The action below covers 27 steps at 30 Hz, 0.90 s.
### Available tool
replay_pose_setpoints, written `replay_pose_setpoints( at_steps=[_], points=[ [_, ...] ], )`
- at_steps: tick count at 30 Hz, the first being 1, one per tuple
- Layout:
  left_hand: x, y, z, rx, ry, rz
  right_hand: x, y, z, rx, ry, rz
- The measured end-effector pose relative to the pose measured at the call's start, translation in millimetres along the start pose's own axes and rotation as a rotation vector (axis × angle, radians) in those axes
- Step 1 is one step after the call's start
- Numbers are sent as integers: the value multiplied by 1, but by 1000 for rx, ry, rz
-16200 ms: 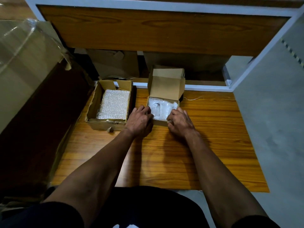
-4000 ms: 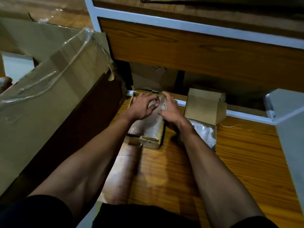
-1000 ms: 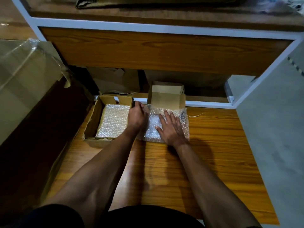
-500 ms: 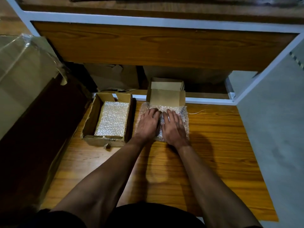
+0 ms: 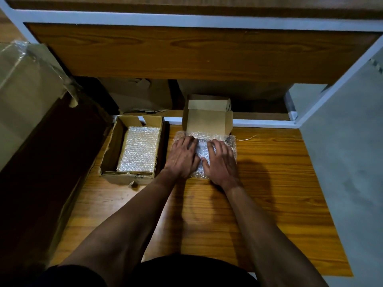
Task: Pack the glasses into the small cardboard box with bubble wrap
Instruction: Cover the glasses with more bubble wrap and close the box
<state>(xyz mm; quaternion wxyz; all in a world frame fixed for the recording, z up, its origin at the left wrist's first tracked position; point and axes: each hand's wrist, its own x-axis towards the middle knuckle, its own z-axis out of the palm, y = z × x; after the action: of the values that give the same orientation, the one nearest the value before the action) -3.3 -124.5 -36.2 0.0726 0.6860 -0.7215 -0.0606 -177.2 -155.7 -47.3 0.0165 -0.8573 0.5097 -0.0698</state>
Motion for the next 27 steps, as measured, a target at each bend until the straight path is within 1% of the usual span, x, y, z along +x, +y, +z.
replay_pose_setpoints(
  at_steps=[10, 14, 27],
  points=[
    [-3, 2, -1, 78, -20, -1, -2, -4, 1, 52, -1, 93],
    [-3, 4, -2, 99, -11, -5, -3, -6, 1, 23, -18, 106],
    [5, -5, -5, 144, -56, -14, 5, -4, 0, -65, -30, 139]
  ],
)
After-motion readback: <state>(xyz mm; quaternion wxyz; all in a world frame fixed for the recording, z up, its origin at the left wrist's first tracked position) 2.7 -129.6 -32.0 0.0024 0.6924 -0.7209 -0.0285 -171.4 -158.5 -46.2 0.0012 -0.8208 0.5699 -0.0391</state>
